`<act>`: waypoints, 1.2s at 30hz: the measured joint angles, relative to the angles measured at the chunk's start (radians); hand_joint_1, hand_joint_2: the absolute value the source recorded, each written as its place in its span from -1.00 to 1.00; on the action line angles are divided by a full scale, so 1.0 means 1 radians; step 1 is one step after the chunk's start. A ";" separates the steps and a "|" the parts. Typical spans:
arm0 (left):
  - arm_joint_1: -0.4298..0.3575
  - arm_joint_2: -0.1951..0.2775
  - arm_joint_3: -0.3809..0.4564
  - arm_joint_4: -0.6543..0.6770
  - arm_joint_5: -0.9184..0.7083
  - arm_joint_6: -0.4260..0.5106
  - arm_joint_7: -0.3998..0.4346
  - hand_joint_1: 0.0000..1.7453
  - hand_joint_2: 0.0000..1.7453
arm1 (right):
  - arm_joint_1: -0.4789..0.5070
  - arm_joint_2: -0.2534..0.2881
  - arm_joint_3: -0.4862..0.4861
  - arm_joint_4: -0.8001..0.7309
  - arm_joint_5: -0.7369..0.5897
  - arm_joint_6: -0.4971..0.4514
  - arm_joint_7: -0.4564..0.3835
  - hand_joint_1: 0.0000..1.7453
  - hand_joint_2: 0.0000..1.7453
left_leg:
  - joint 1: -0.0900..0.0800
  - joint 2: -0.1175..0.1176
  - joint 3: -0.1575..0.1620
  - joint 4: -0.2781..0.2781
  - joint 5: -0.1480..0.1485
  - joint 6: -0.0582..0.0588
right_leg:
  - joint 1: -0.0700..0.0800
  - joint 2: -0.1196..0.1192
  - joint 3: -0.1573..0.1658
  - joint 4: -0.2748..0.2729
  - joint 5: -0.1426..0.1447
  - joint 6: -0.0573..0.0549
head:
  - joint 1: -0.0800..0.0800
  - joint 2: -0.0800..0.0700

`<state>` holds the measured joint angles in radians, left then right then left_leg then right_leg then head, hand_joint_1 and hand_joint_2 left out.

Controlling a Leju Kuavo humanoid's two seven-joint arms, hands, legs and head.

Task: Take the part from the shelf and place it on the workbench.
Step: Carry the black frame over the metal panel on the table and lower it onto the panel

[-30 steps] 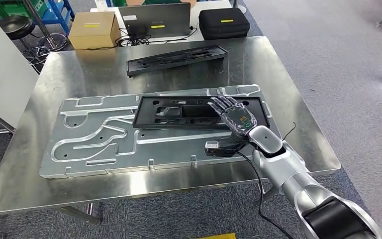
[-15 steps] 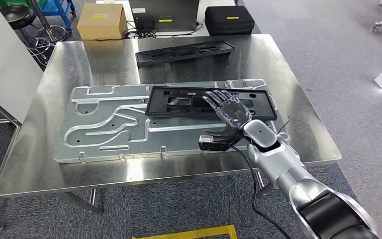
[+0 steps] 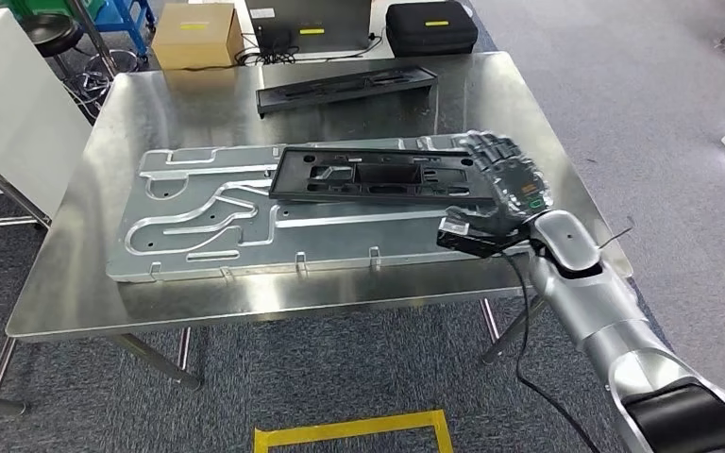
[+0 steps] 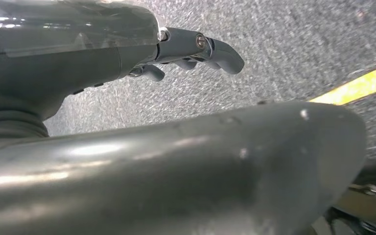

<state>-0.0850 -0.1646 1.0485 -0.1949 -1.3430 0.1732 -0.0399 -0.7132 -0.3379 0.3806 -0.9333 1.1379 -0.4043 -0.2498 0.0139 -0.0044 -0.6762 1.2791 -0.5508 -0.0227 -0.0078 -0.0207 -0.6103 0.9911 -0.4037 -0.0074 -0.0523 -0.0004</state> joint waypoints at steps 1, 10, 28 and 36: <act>0.000 0.000 0.000 0.000 -0.002 0.000 -0.004 -1.00 -1.00 | 0.027 -0.023 -0.034 -0.039 -0.001 0.000 0.001 -1.00 -1.00 | 0.002 0.000 0.042 -0.050 0.027 0.000 | -0.001 0.000 -0.011 0.007 0.004 0.004 | 0.000 0.000; -0.003 0.001 0.000 0.000 -0.015 -0.004 -0.014 -1.00 -1.00 | 0.367 -0.095 -0.400 -0.376 0.054 -0.028 -0.005 -1.00 -1.00 | -0.003 0.000 0.148 -0.279 0.081 0.060 | -0.011 0.009 -0.065 0.078 -0.042 0.054 | 0.000 0.000; -0.003 -0.004 0.000 0.000 -0.018 0.010 0.017 -1.00 -1.00 | 0.728 0.246 -1.004 -0.303 -0.741 0.231 -0.315 -1.00 -1.00 | -0.002 0.001 -0.027 -0.046 -0.023 0.008 | -0.005 0.013 0.051 -0.017 -0.030 -0.001 | -0.002 0.000; -0.018 0.009 -0.005 -0.004 -0.051 0.003 0.027 -1.00 -1.00 | 0.663 0.391 -1.292 0.400 -0.863 0.333 0.066 -1.00 0.00 | -0.015 0.000 0.273 -0.301 -0.009 0.034 | 0.004 0.010 -0.063 0.009 0.070 0.017 | -0.002 0.000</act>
<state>-0.1031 -0.1560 1.0437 -0.1990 -1.3937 0.1763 -0.0132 -0.0506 0.0526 -0.9110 -0.5329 0.2749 -0.0712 -0.1840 -0.0014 -0.0045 -0.4031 0.9779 -0.5599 0.0110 -0.0042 -0.0103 -0.6734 1.0003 -0.3333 0.0097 -0.0546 -0.0004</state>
